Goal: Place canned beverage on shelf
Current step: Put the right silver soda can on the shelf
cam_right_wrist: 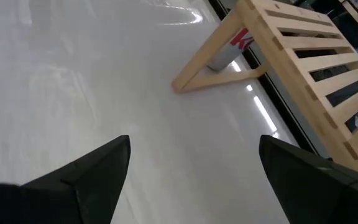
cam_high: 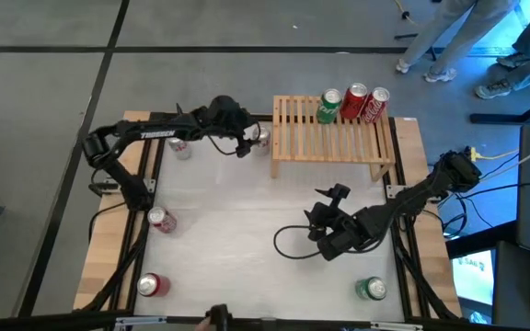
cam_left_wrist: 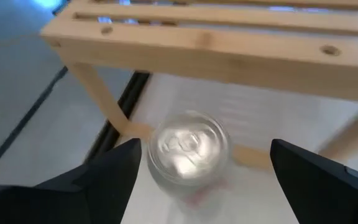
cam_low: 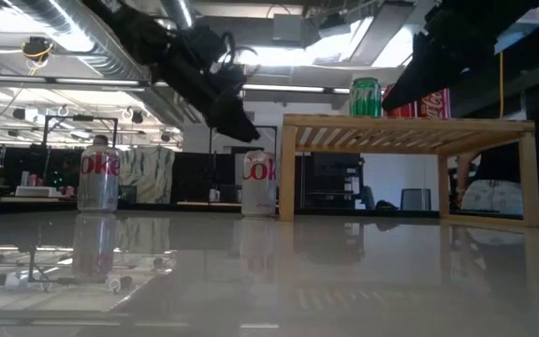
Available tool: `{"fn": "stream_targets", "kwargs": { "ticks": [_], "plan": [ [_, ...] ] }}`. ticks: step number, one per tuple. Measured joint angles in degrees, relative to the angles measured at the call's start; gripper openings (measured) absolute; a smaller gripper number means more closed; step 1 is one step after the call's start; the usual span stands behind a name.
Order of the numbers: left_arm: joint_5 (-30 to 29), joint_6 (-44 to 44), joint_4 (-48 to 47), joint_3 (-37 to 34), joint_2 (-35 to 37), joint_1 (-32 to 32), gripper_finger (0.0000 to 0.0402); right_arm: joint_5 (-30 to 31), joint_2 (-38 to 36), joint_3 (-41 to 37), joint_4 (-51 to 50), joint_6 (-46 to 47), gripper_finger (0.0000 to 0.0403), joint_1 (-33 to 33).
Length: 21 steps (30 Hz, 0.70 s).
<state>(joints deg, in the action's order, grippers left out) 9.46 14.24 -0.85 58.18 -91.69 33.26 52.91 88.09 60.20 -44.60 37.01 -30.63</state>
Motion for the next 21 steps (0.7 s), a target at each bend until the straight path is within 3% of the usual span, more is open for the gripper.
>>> {"fn": "stream_targets", "kwargs": {
  "ticks": [8,21],
  "plan": [
    [5.1,1.7,6.9,0.0,-5.2,2.2,0.0347,-1.1,0.0,0.0,0.5,0.2,0.0351,-0.1],
    [6.2,2.9,10.5,0.0,-11.3,2.8,0.0338,0.6,0.0,0.0,0.7,-0.2,0.0351,-0.1]
  ]
}}
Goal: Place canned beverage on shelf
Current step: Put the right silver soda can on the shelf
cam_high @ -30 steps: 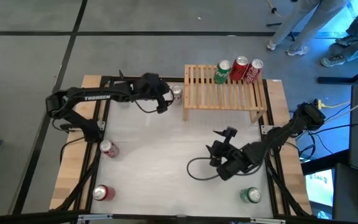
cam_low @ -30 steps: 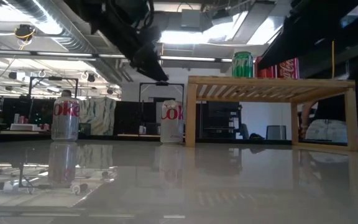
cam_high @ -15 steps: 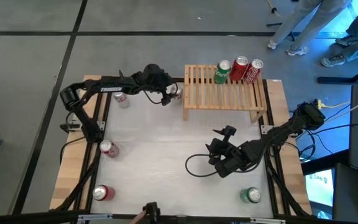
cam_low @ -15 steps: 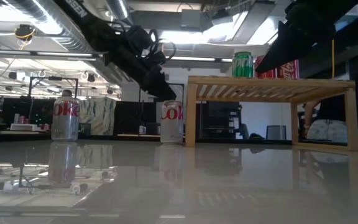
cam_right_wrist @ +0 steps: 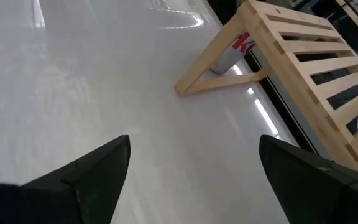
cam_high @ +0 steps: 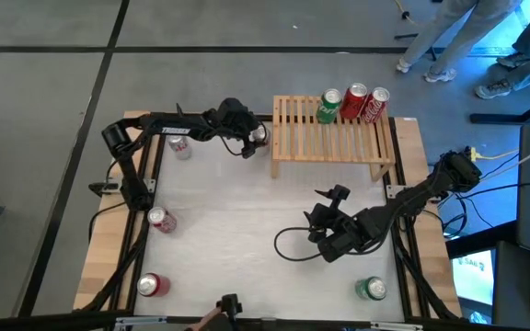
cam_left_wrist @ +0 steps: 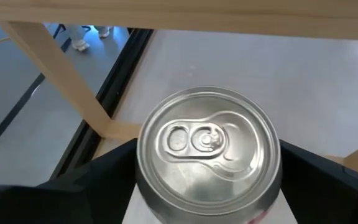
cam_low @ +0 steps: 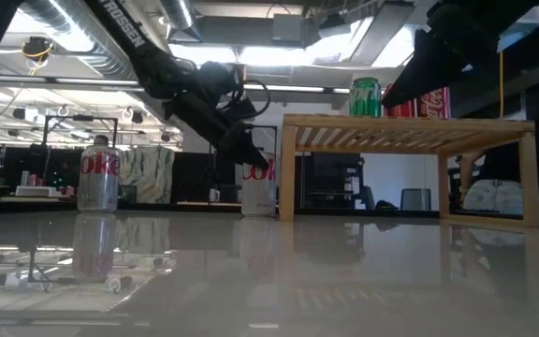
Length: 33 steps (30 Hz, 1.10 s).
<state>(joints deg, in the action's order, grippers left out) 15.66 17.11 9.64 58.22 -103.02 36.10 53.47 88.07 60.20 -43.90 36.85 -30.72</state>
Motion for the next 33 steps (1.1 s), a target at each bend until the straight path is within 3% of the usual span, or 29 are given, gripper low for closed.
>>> {"fn": "stream_targets", "kwargs": {
  "ticks": [7,11,14,21,27,33],
  "plan": [
    [0.1,0.0,-0.1,0.0,0.3,0.0,0.0274,-0.1,0.0,0.0,0.0,-0.1,0.0351,0.0],
    [-1.0,-0.5,-1.9,0.0,1.0,-0.1,0.0274,-1.0,0.0,0.0,0.1,-0.1,0.0351,0.0],
    [-5.0,-0.4,-6.4,0.0,3.6,-0.8,0.0274,-1.2,0.0,0.0,0.2,-0.1,0.0351,0.0],
    [-11.9,-1.9,-14.3,-0.1,15.2,-2.9,0.0274,-1.6,0.0,0.0,0.4,-0.1,0.0351,0.0],
    [-12.8,-2.8,-16.7,0.7,25.0,-4.2,0.0279,-1.7,0.0,0.0,0.6,-0.1,0.0351,0.0],
    [-12.8,-3.4,-22.1,7.8,26.0,-5.1,0.0283,-1.7,0.0,0.0,0.6,-0.1,0.0351,0.0]
  ]
}}
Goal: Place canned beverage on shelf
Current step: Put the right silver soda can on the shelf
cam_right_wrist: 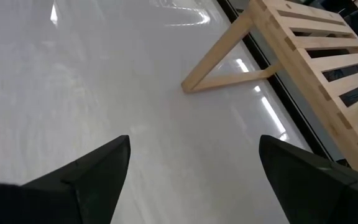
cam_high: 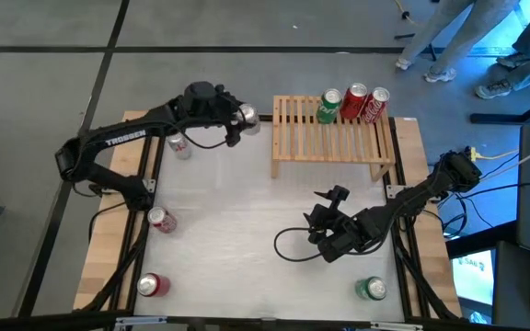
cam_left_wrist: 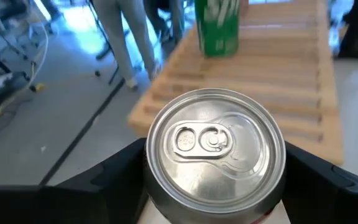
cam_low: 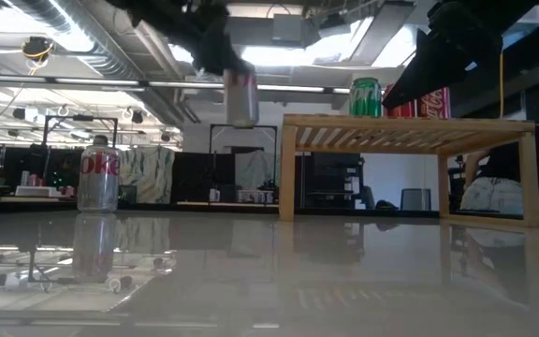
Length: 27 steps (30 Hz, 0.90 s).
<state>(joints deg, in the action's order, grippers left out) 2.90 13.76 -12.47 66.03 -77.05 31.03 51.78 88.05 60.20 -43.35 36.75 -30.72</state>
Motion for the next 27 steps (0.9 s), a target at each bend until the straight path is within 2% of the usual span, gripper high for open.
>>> {"fn": "stream_targets", "kwargs": {
  "ticks": [6,17,21,27],
  "plan": [
    [5.0,-1.5,-2.4,9.8,-4.6,0.0,0.0284,0.0,0.0,0.0,0.0,0.0,0.0351,0.0],
    [7.1,-0.8,-9.2,31.2,-22.1,-0.8,0.0285,-0.4,0.0,0.0,0.0,0.0,0.0351,0.0],
    [7.7,0.2,-9.6,35.8,-26.7,-0.8,0.0285,-0.8,0.0,0.0,0.0,0.0,0.0351,0.0],
    [9.1,0.4,-9.4,38.7,-30.6,-0.8,0.0285,-1.2,0.0,0.0,0.2,0.1,0.0351,0.0]
  ]
}}
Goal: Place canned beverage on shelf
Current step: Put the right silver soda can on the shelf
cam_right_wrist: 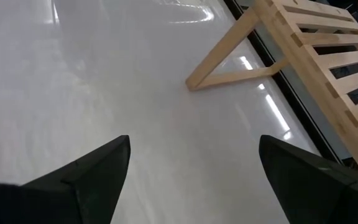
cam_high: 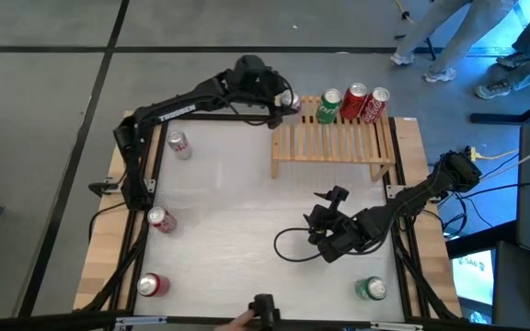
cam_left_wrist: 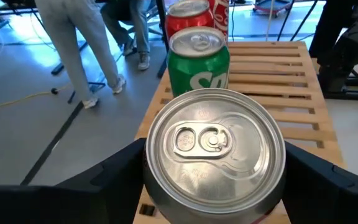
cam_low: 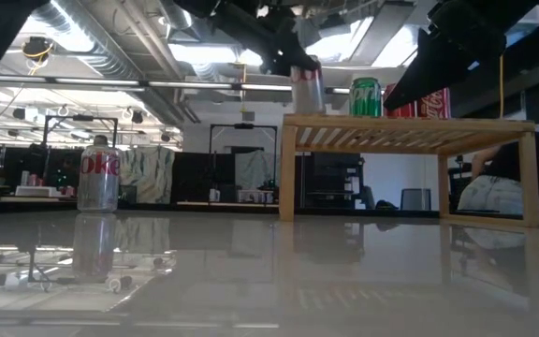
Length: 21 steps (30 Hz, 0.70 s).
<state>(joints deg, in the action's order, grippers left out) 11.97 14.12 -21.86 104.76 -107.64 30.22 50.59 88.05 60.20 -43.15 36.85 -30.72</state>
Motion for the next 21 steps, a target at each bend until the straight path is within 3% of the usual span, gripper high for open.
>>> {"fn": "stream_targets", "kwargs": {
  "ticks": [9,21],
  "plan": [
    [3.0,1.2,4.3,0.1,-3.4,0.0,0.0286,-0.2,0.0,0.0,0.2,0.1,0.0351,0.0],
    [2.7,1.8,6.2,0.1,-5.6,-0.3,0.0303,-0.7,0.0,0.0,0.2,0.1,0.0351,0.0]
  ]
}}
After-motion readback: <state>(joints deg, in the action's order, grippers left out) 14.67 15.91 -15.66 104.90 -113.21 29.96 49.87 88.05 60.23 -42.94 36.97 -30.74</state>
